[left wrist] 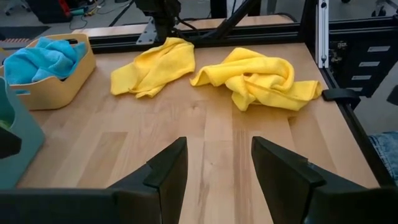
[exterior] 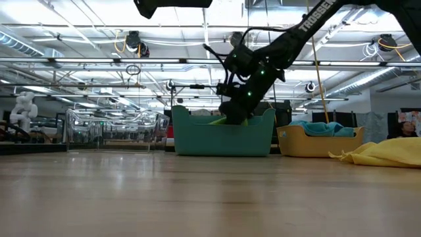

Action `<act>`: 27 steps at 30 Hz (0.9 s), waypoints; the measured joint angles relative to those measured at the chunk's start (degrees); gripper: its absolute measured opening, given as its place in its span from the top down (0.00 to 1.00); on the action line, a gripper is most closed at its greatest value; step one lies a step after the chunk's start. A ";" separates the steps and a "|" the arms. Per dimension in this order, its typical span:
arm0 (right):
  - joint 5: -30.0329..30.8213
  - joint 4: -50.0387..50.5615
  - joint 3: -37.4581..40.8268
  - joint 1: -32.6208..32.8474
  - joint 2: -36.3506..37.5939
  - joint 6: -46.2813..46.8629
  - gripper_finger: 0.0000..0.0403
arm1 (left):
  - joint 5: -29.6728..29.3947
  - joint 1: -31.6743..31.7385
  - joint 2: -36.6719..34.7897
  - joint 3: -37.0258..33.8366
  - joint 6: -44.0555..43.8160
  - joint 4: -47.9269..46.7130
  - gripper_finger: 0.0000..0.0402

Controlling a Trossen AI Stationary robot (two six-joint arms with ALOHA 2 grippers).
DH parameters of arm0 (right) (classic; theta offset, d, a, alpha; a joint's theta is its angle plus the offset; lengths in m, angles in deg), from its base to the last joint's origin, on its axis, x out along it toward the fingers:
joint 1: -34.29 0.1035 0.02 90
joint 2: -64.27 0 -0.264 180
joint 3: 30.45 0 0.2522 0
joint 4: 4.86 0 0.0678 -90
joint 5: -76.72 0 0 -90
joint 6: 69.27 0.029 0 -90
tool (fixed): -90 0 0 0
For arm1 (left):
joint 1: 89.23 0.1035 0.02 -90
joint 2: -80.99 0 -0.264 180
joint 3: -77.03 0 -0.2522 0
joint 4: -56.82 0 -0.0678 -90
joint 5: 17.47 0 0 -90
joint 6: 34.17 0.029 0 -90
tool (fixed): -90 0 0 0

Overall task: Sort microfiber towel by color & place in baskets
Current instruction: Put the green towel into the blue bin, then put the bottom yellow towel into the transparent bin

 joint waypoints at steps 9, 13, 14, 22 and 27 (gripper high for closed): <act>0.04 1.64 0.02 1.17 8.10 2.46 0.97 | 0.00 -0.07 0.00 0.00 0.15 -0.11 0.54; 0.08 4.74 0.00 2.13 13.67 3.18 0.93 | 0.02 -0.07 0.00 0.00 0.13 -0.11 0.54; 0.02 5.83 0.00 2.43 15.26 3.78 0.93 | 0.02 -0.07 0.00 0.00 0.13 -0.11 0.54; 0.22 24.00 -0.04 9.93 27.90 11.01 0.89 | 0.02 -0.07 0.00 0.00 -0.11 -0.10 0.54; 0.25 37.48 -0.04 18.47 32.31 19.05 0.89 | 0.02 -0.07 0.00 0.00 -0.18 -0.02 0.54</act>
